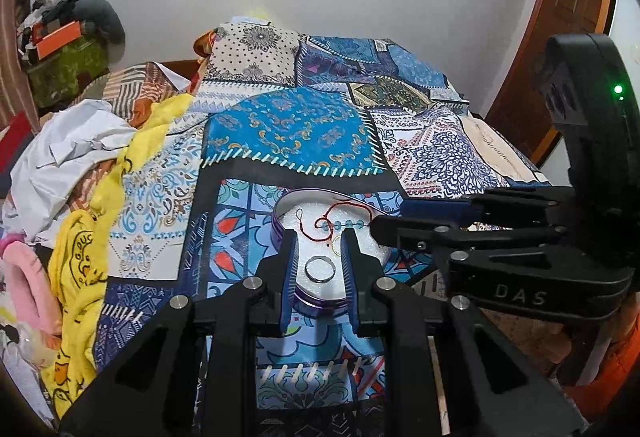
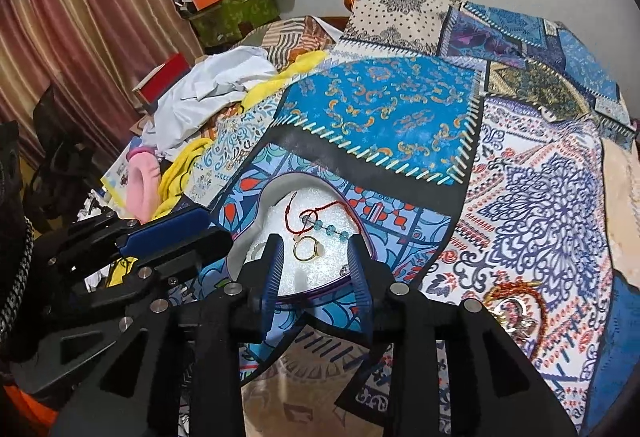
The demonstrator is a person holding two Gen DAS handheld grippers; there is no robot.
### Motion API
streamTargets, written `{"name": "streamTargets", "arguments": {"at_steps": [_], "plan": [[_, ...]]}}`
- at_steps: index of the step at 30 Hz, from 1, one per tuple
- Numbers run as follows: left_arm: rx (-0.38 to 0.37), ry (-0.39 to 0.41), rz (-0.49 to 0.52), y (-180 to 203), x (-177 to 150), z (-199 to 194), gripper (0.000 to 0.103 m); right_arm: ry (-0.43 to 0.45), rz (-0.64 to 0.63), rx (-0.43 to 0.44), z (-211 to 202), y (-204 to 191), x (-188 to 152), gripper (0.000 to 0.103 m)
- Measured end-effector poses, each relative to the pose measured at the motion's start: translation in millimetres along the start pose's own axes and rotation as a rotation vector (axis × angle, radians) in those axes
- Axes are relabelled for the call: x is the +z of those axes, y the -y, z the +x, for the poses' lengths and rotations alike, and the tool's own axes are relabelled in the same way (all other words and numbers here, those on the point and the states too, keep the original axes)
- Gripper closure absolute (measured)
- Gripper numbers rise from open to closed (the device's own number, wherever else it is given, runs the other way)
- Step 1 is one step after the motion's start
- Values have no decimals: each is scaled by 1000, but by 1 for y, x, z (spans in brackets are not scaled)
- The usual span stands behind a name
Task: Organize jewelry
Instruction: 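Open the left gripper to drop the ring onto the foam, then withdraw, then move the left tool to the orange beaded bracelet in the pile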
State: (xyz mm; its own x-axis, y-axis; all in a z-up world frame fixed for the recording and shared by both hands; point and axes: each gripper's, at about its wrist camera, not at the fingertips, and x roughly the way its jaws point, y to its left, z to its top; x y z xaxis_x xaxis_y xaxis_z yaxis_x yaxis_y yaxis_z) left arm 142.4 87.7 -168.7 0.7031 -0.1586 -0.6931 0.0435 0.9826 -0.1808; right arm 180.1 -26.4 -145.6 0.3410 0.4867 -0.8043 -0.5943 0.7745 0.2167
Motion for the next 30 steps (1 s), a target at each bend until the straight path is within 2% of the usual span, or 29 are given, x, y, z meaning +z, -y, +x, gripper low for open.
{"name": "streamTargets", "arguments": {"at_steps": [6, 11, 20, 30], "plan": [[11, 28, 6, 5, 5, -15, 78, 30, -4, -26, -17, -1, 0, 71], [15, 47, 23, 15, 9, -23, 74, 68, 4, -52, -35, 5, -4, 61], [-2, 66, 66, 46, 16, -30, 68, 129, 49, -82, -70, 29, -13, 61], [-51, 63, 128, 91, 27, -20, 62, 192, 116, -178, -110, 75, -32, 61]]}}
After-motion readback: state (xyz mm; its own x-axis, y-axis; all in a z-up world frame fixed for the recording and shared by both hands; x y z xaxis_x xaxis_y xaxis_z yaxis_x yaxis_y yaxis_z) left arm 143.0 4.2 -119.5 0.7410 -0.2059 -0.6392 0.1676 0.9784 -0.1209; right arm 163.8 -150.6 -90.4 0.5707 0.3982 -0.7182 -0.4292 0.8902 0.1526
